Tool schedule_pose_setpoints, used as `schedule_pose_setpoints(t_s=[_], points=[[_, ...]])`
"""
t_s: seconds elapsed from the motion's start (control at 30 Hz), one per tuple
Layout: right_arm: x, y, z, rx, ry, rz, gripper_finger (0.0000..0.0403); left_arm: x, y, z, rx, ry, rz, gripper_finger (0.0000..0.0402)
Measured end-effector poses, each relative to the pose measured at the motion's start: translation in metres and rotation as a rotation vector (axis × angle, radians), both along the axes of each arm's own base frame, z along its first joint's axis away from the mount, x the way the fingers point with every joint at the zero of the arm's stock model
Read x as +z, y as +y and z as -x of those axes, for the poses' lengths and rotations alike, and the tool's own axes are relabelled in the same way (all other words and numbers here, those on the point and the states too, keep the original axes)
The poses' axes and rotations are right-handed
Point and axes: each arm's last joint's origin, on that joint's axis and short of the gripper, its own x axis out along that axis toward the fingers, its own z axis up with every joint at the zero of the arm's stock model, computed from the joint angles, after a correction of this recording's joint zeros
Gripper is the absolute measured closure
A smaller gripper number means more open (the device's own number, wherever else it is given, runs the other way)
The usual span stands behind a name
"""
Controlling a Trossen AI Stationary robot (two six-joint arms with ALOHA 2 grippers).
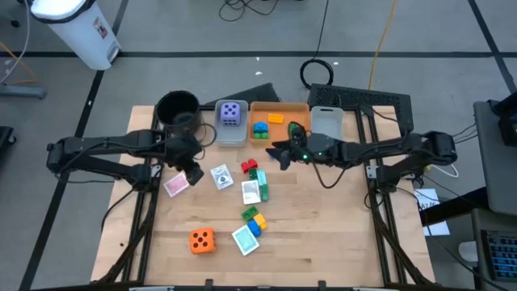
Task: Pick & Place Toys
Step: Put the red deck of cards into the right gray bin
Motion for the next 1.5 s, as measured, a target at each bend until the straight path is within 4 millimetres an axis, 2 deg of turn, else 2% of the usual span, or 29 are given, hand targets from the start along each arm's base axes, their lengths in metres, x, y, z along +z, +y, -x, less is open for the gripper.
schedule_pose_setpoints(t_s=[0.2,0.37,0.5,0.63,0.9,1.1,1.27,1.5], points=[[-0.01,0.0,-0.005,0.026,0.038,-0.009,0.0167,-0.004,-0.009,0.011,0.019,0.125,0.044,0.0274],[-0.011,0.001,-0.006,0.044,0.05,0.016,0.0167,-0.007,-0.019,0.019,0.047,0.221,0.077,0.0275],[-0.011,0.001,-0.006,0.147,0.066,0.066,0.0167,-0.009,-0.025,0.026,0.056,0.293,0.065,0.0275],[-0.012,0.001,-0.006,0.238,0.063,0.036,0.0167,-0.009,-0.03,0.028,0.084,0.317,0.073,0.0275],[-0.012,0.005,-0.006,0.325,0.061,0.038,0.0167,-0.009,-0.032,0.03,0.057,0.339,0.068,0.0275],[-0.013,0.007,-0.005,0.409,0.066,0.032,0.0167,-0.011,-0.031,0.044,0.057,0.491,0.07,0.0271],[-0.013,0.008,-0.005,0.428,0.066,0.019,0.0167,-0.01,-0.031,0.045,0.005,0.509,0.08,0.0235],[-0.013,0.005,-0.005,0.424,0.069,0.043,0.0167,-0.011,-0.031,0.045,-0.036,0.501,0.053,0.0146]])
